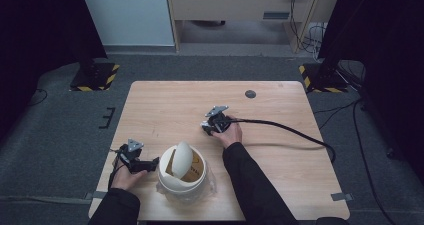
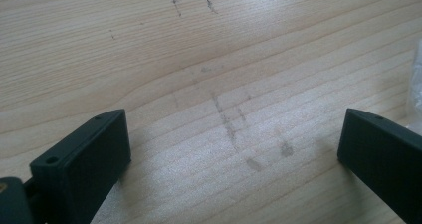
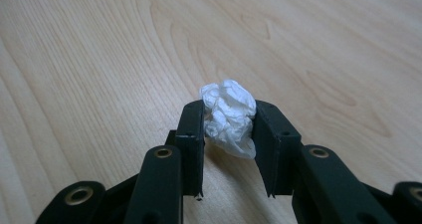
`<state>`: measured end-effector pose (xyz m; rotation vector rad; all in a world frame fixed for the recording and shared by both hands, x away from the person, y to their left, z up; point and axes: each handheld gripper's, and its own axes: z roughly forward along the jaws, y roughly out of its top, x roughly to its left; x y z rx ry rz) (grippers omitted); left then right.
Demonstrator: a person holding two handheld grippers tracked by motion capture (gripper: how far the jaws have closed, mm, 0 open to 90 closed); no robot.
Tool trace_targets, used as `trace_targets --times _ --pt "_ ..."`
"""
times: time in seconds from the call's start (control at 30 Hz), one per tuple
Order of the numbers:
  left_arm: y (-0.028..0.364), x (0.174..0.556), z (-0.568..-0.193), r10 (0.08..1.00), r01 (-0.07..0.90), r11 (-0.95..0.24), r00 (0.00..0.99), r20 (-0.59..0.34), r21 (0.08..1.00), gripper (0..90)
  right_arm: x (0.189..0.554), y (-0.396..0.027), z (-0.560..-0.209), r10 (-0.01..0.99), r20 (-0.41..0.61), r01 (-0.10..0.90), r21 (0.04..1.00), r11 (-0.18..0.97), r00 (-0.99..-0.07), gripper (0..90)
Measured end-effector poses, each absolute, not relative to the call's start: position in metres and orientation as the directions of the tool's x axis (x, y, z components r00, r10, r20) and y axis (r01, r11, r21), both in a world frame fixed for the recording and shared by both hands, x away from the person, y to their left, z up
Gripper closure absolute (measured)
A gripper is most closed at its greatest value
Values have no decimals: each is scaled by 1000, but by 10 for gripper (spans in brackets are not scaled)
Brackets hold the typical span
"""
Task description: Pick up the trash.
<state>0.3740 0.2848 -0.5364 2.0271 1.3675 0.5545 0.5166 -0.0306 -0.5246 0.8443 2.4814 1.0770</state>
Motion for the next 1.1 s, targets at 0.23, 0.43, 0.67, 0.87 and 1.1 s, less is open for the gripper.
trace_targets --times 0.23,0.43,0.67,0.87,1.1 --pt "285 374 -536 927 665 -269 375 0 697 0 512 -46 -488 618 -45 353 788 505 -785 676" --pt "285 374 -536 927 665 -268 375 0 697 0 503 -64 -453 616 -43 313 832 457 -786 678" --pt "285 374 -536 927 665 -268 374 0 697 0 484 -105 -425 625 15 282 901 330 -780 679" --pt "285 374 -536 927 665 -269 374 0 697 0 457 -147 -419 630 47 266 929 257 -775 680" --pt "285 374 -536 927 665 -269 374 1 697 0 425 -186 -419 632 82 247 953 177 -771 681"
